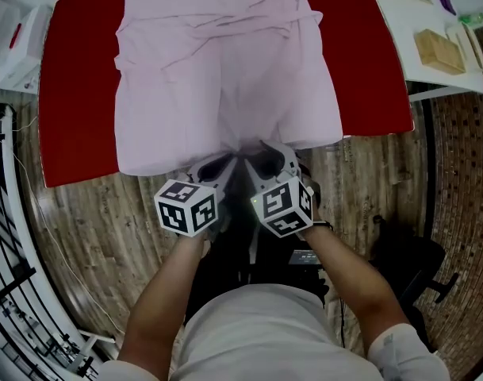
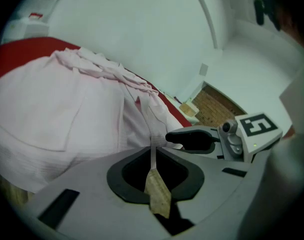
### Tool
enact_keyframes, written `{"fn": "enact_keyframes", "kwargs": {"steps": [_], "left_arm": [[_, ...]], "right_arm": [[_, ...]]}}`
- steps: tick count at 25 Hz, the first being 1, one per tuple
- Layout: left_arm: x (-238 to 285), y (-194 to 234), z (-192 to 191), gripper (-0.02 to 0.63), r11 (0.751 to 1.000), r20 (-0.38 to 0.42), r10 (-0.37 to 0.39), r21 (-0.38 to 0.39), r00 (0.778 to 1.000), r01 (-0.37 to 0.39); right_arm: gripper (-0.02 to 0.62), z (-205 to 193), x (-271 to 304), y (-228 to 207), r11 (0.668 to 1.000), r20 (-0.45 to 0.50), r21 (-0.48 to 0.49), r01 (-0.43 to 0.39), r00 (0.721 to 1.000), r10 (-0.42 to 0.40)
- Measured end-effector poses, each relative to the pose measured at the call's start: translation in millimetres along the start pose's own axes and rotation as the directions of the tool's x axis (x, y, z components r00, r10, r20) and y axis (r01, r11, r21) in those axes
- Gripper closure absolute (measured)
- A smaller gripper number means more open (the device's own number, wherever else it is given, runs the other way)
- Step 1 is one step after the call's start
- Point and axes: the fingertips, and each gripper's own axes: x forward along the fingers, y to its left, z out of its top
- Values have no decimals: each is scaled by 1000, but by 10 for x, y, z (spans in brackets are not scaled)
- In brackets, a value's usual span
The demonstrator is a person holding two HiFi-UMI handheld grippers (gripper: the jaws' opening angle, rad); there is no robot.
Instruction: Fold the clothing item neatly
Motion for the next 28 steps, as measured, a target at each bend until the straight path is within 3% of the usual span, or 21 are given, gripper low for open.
{"fn": "enact_keyframes", "kwargs": {"steps": [2, 5, 7, 9, 11, 15, 20, 24, 28], "left_arm": [[-141, 115, -84, 594, 992, 5, 86, 92, 996, -86], [-280, 320, -203, 594, 956, 14, 217, 202, 976, -215], [-269, 379, -242, 594, 937, 16, 253, 245, 967, -249], [-209, 384, -224, 594, 927, 21, 260, 276, 965, -255], [-134, 367, -199, 594, 919, 21, 261, 302, 965, -255], [-44, 374, -158, 594, 920, 23, 266, 292, 964, -261], [-125, 478, -178, 594, 910, 59, 317, 263, 946, -321], [-41, 448, -275, 592, 937, 35, 269, 223, 962, -270], [57, 335, -292, 594, 955, 29, 182, 233, 983, -184]], "right_arm": [[416, 3, 79, 106, 1000, -3, 20, 18, 1000, -18], [417, -15, 166, 116, 995, -20, 73, 71, 997, -69], [449, -16, 187, 57, 988, -31, 100, 118, 993, -115], [527, -12, 193, -10, 981, -40, 117, 155, 988, -151], [543, -6, 194, -32, 979, -45, 123, 162, 986, -158], [568, 7, 164, -6, 981, -45, 109, 160, 987, -156], [571, 58, 81, 9, 983, -20, 92, 160, 987, -159], [571, 77, 68, 41, 986, -11, 62, 153, 988, -153], [577, 59, 117, 184, 995, -10, 33, 97, 995, -97]]}}
